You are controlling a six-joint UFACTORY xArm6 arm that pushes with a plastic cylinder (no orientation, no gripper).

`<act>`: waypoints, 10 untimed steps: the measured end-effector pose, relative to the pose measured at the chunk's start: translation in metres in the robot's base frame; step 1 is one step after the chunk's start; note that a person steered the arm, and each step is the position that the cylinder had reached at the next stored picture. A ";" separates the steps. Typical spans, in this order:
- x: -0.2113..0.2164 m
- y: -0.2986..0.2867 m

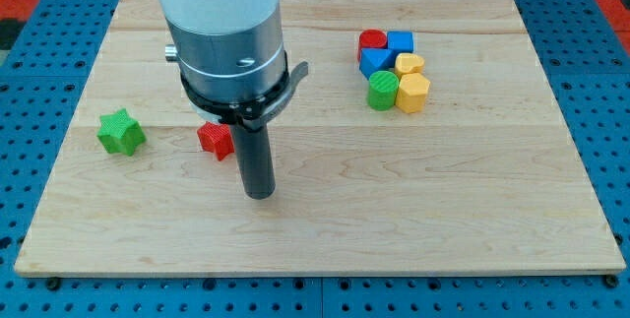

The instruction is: Slide red star to center

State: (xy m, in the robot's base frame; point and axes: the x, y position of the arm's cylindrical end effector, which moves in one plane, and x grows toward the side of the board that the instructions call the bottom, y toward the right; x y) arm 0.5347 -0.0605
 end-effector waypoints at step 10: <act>-0.068 -0.114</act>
State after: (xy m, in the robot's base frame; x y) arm 0.4666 -0.1742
